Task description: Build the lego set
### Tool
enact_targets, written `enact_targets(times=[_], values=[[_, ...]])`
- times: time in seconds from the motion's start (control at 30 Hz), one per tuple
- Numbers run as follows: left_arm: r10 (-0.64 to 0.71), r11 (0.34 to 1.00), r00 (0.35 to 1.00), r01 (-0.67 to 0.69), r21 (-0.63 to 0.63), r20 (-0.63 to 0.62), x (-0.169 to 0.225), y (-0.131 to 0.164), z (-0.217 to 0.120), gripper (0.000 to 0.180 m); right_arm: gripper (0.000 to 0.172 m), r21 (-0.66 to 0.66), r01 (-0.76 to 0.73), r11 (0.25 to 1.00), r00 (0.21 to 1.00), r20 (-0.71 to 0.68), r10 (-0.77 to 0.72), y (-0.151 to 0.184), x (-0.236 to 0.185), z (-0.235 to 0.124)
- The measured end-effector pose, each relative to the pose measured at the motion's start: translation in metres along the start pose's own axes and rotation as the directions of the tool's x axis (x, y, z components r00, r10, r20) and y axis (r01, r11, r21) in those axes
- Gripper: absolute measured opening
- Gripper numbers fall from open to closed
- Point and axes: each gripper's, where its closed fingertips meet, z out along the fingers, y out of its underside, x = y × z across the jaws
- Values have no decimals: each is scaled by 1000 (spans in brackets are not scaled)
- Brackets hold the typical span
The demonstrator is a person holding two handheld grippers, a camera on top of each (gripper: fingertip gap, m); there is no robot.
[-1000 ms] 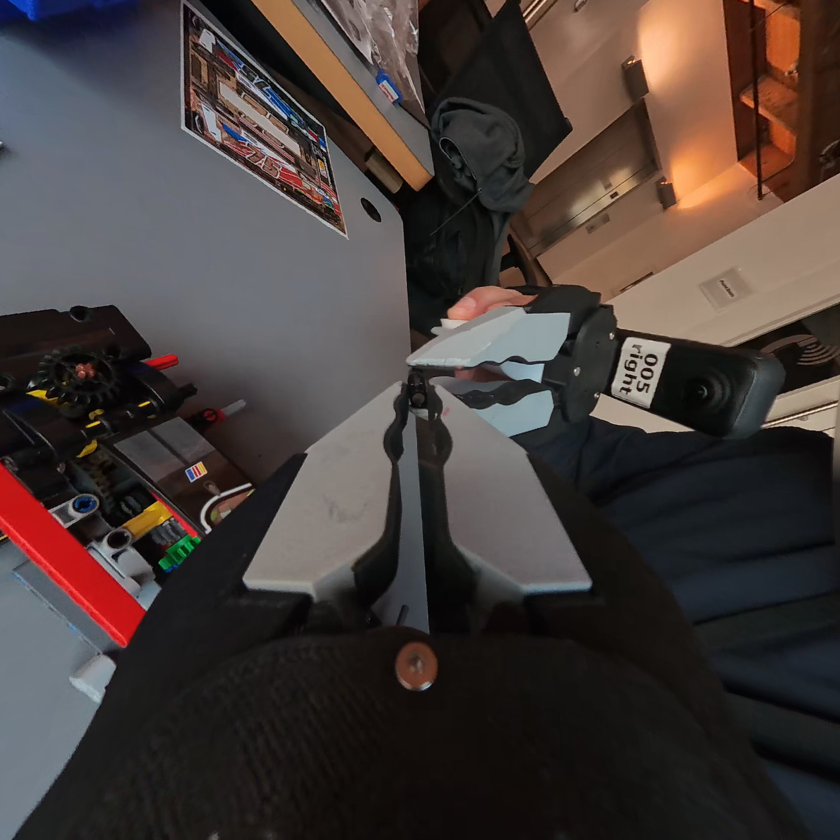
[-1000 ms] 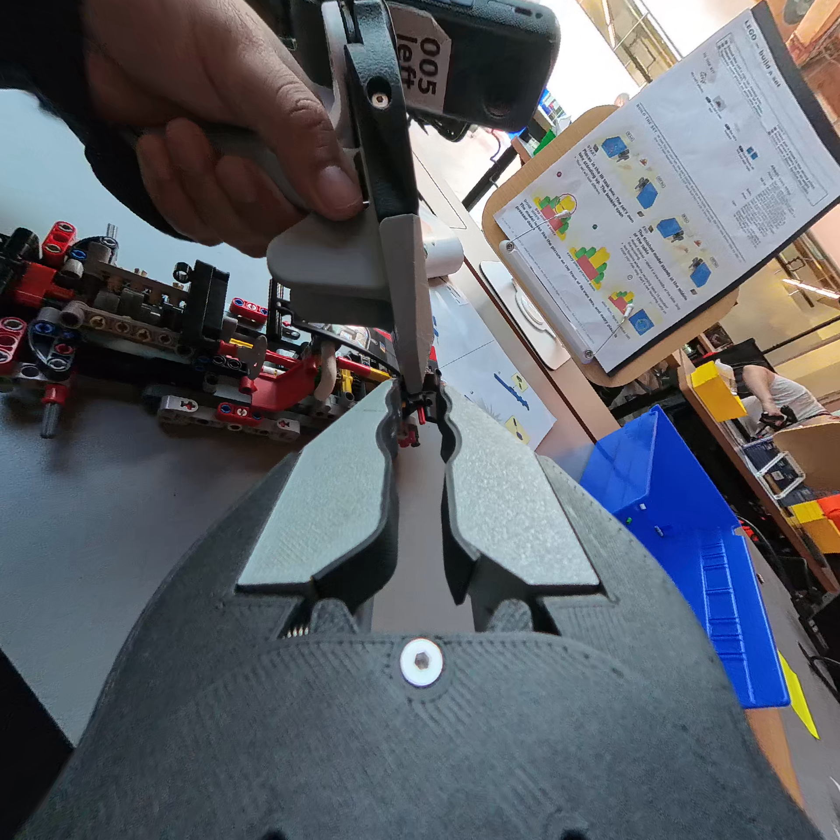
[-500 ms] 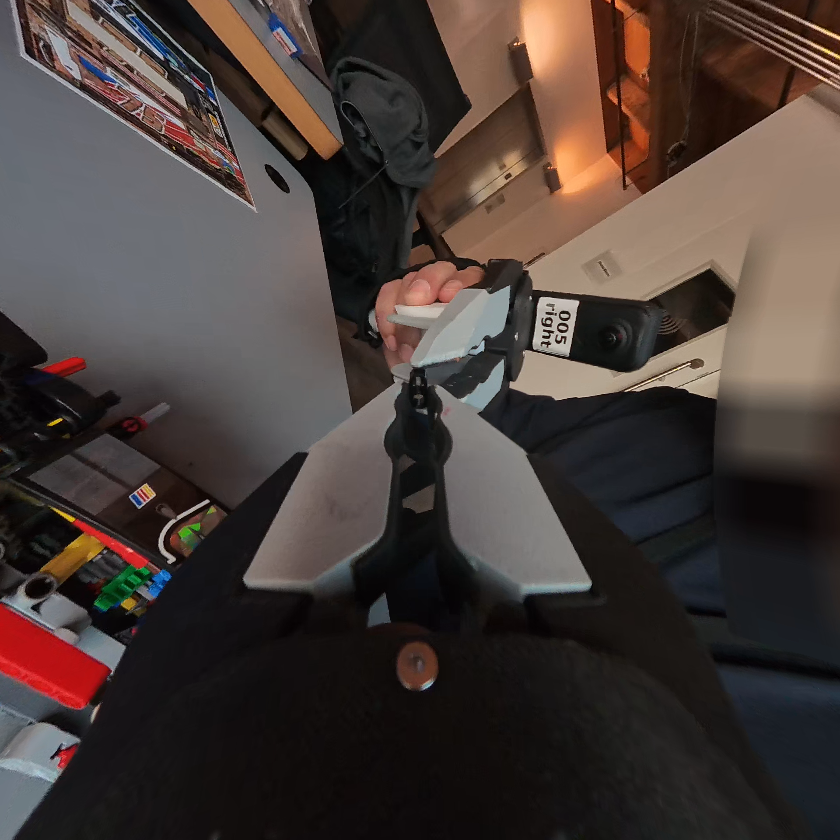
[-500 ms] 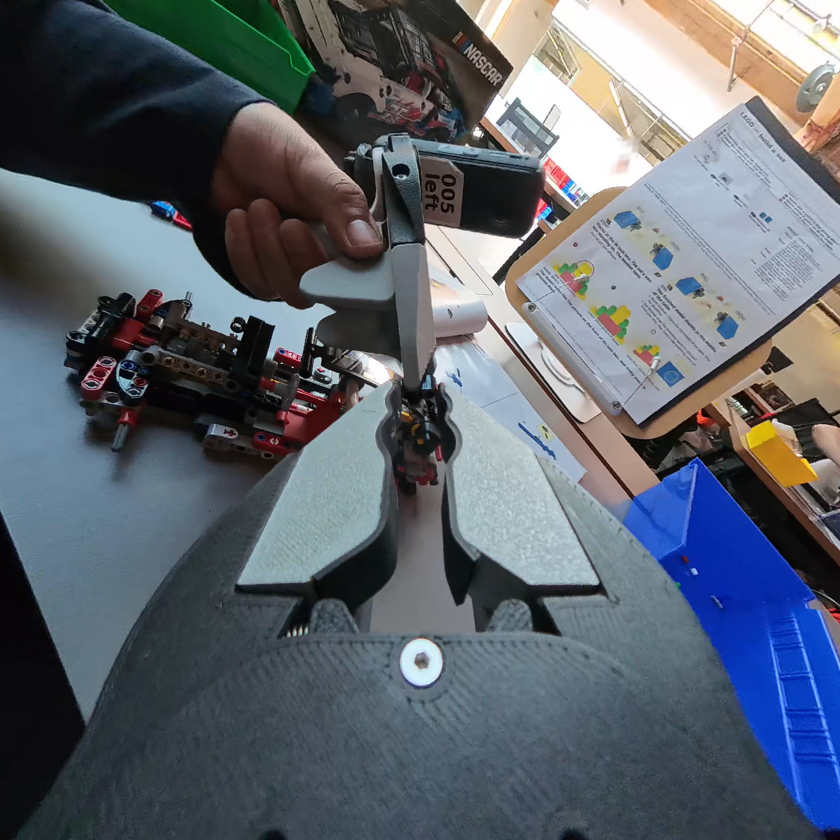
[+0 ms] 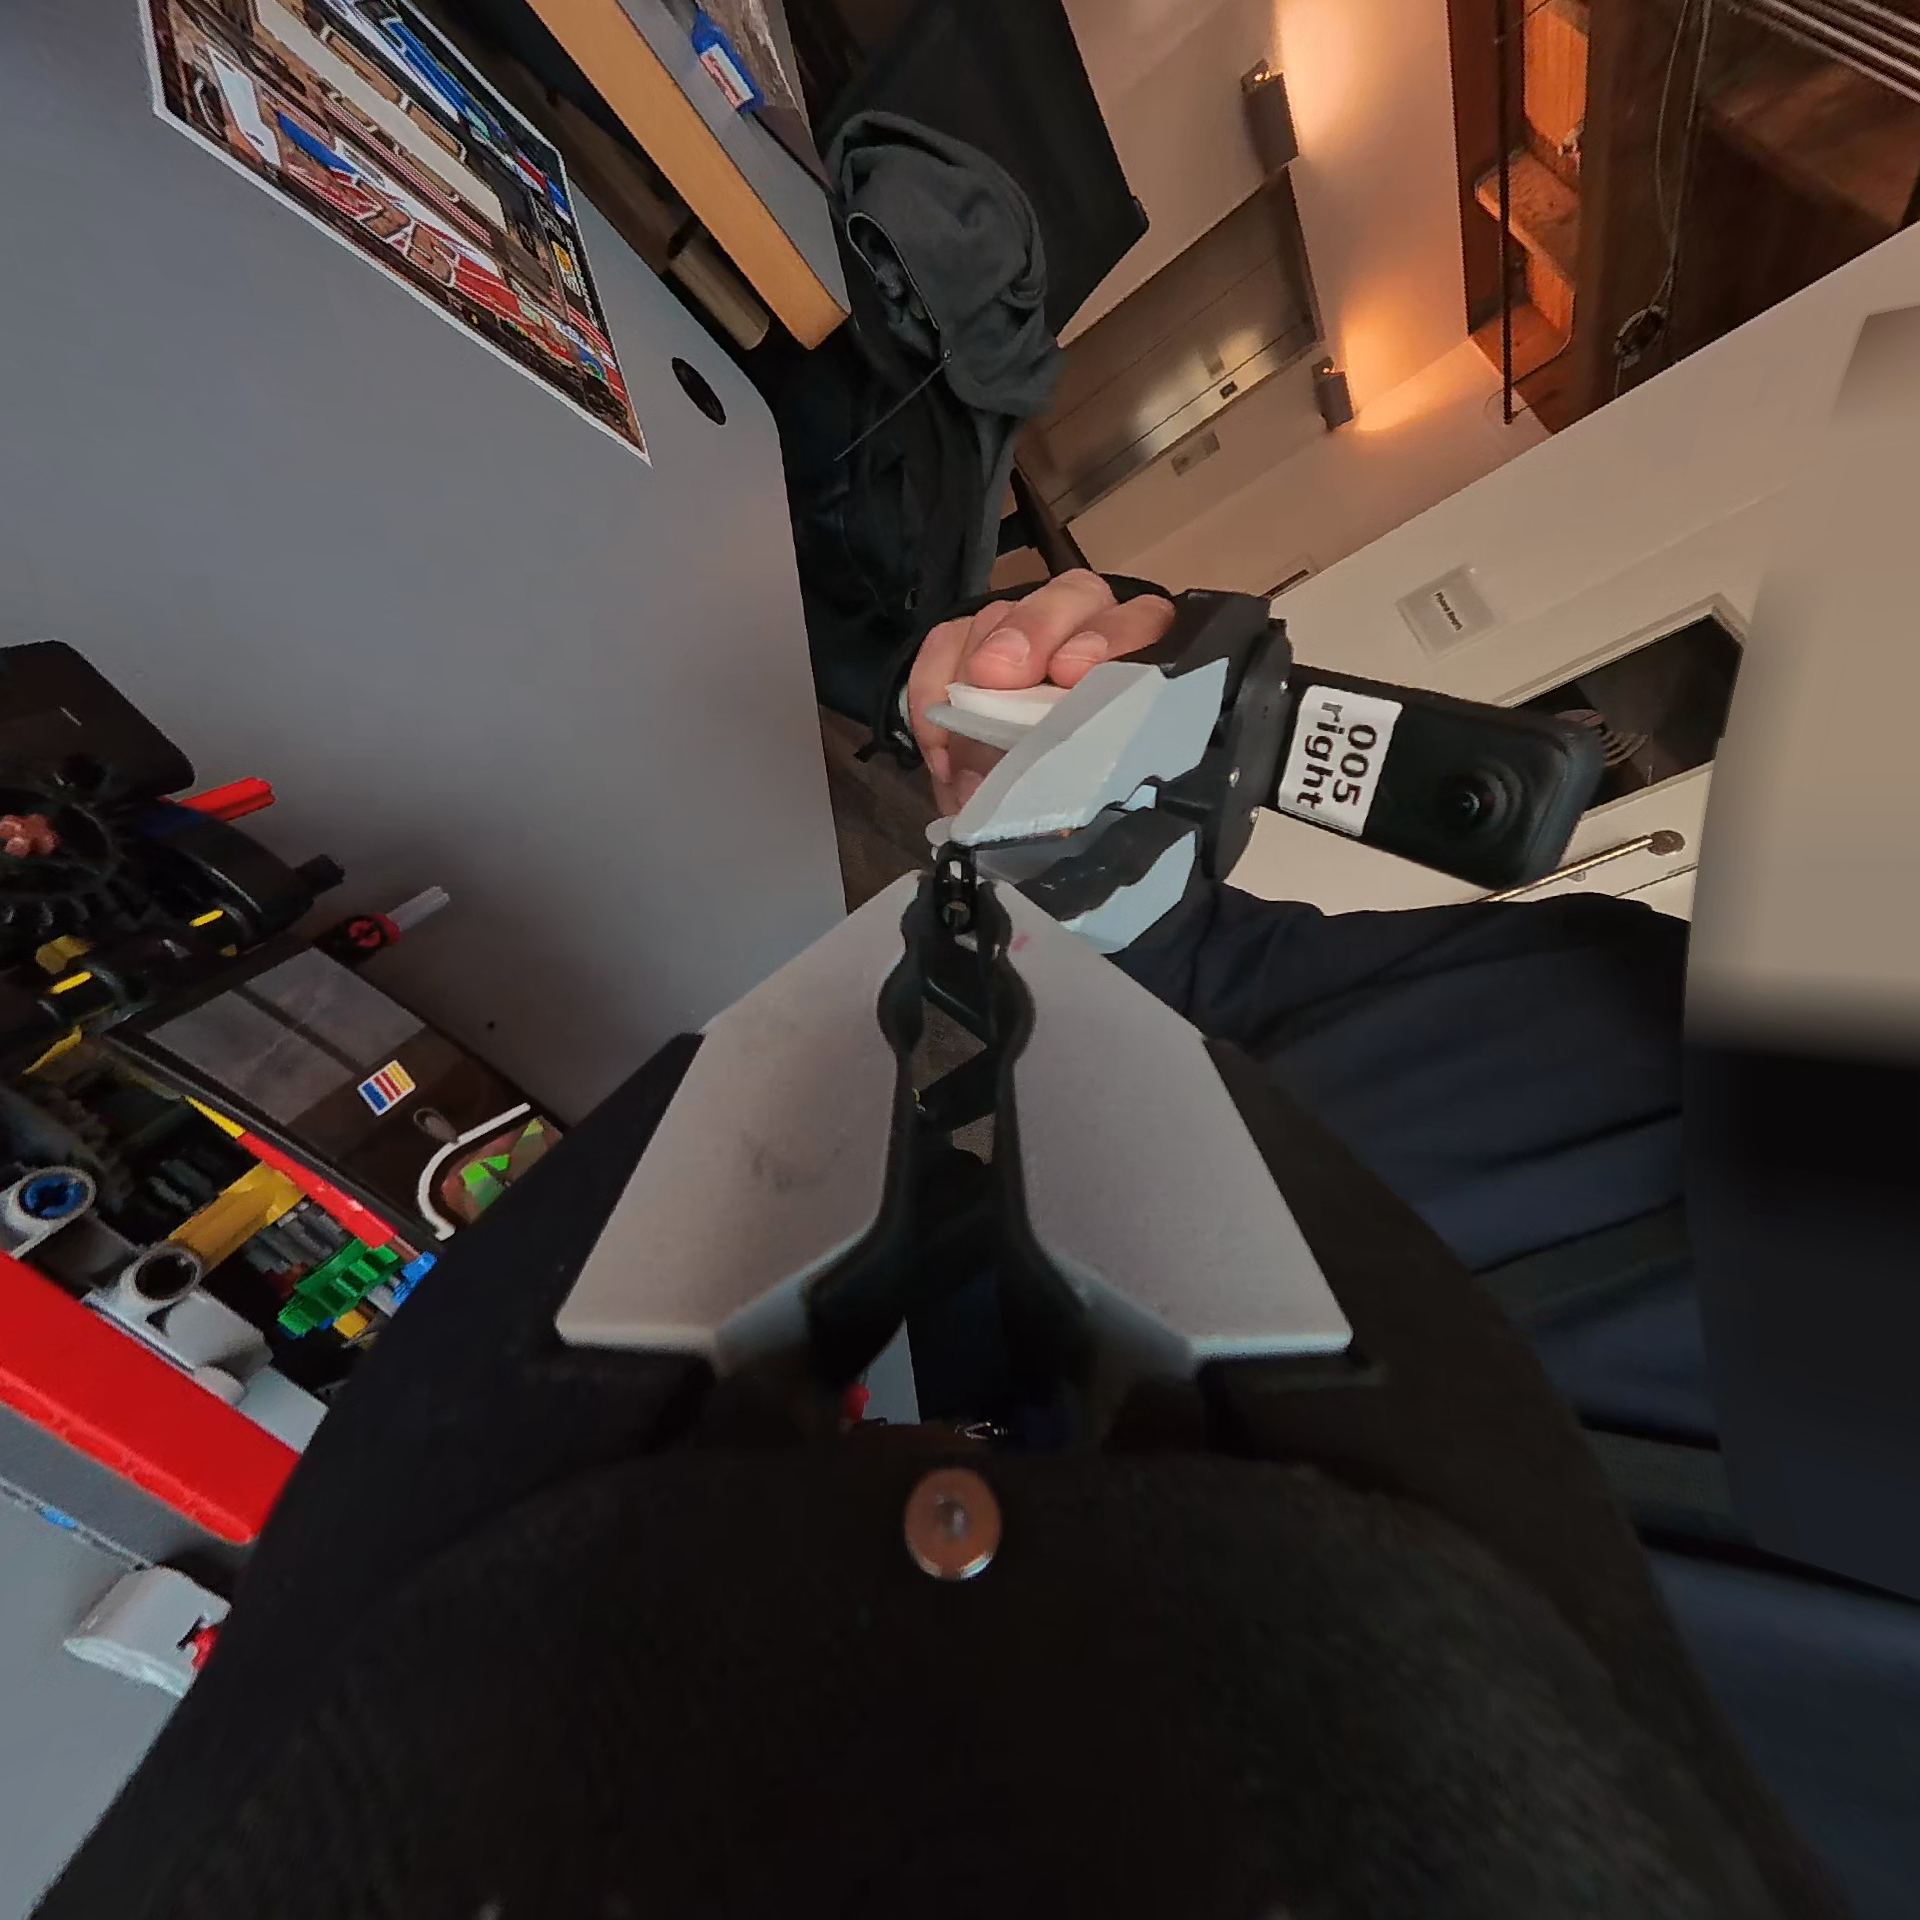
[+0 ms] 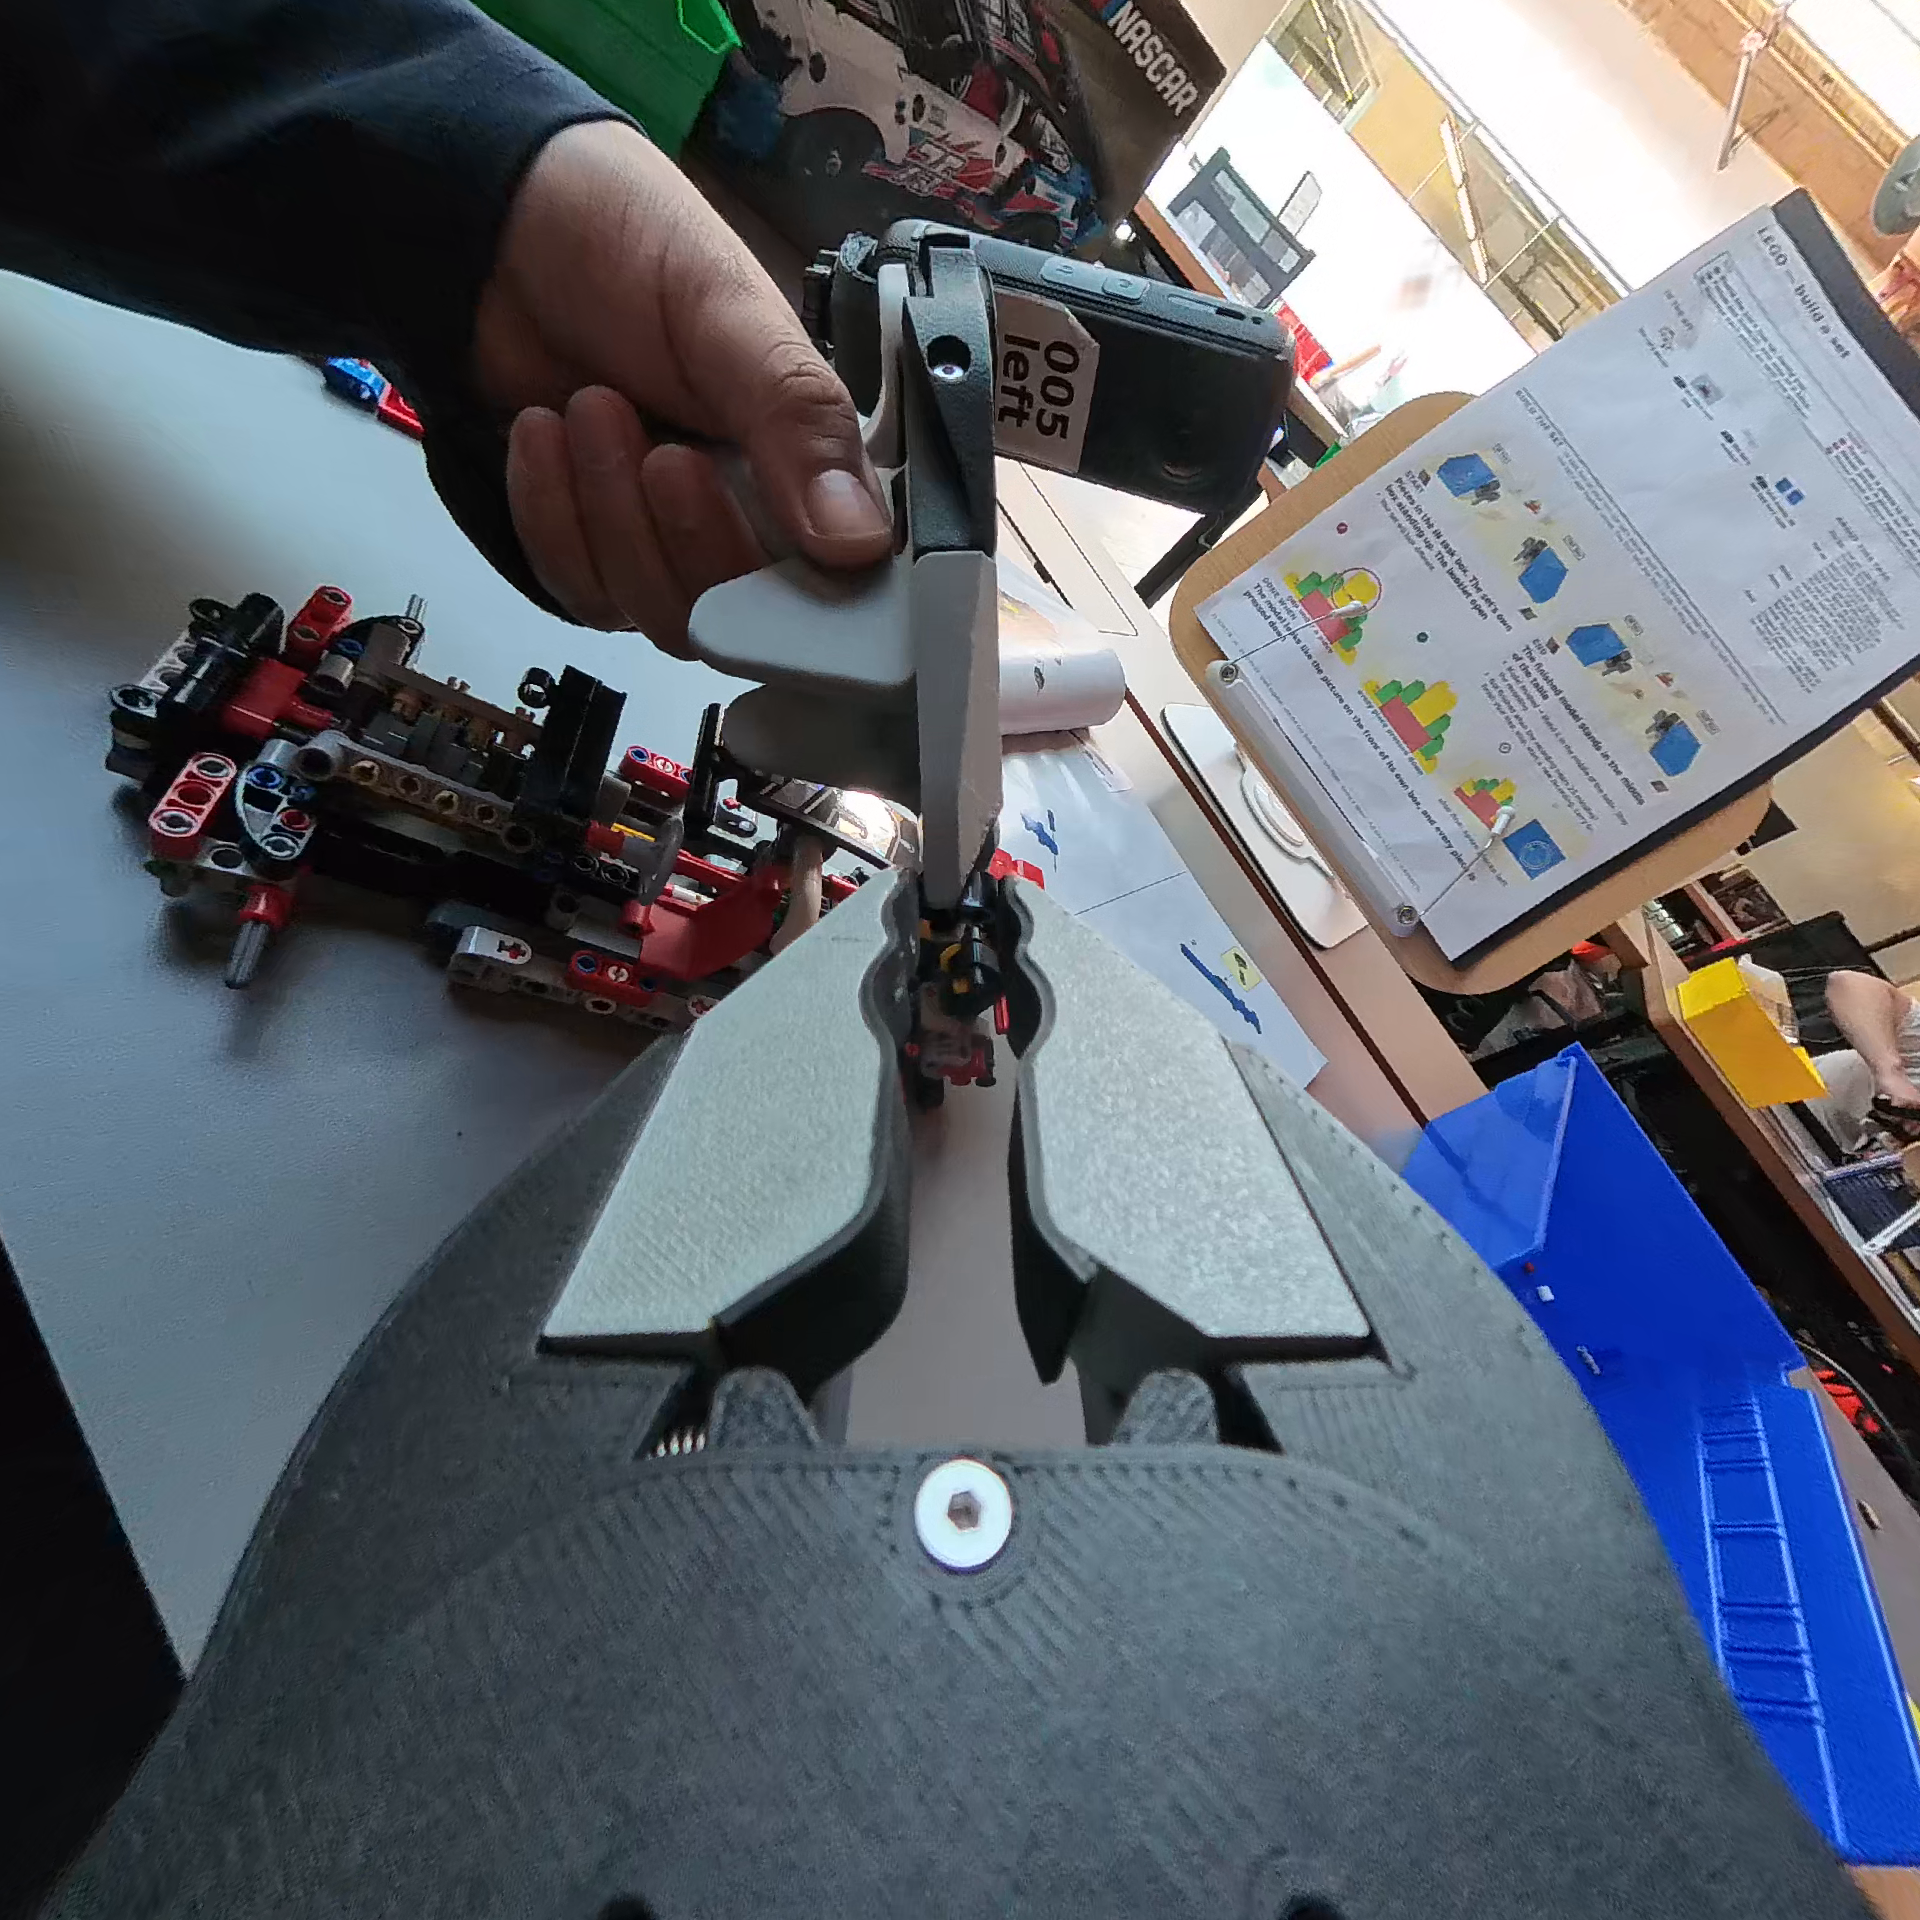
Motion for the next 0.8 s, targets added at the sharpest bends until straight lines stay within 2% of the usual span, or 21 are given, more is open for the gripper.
enact_targets(times=[0.67, 0.7, 0.77, 0.8], values=[[6, 1000, 999, -6, 5, 38, -7, 0, -1, 6, 11, -10, -17, 1000, 1000, 5, 17, 6, 0, 6], [7, 1000, 999, -7, 3, 43, -8, 0, -2, 7, 12, -9, -25, 1000, 1000, 12, 25, 8, -1, 7], [8, 1000, 997, -8, 13, 75, -12, -5, -9, 33, 11, -7, -60, 998, 998, 24, 60, 13, 1, 9], [16, 999, 997, -19, 30, 78, -11, -9, -16, 30, 12, -6, -81, 997, 996, 27, 81, 16, 2, 10]])
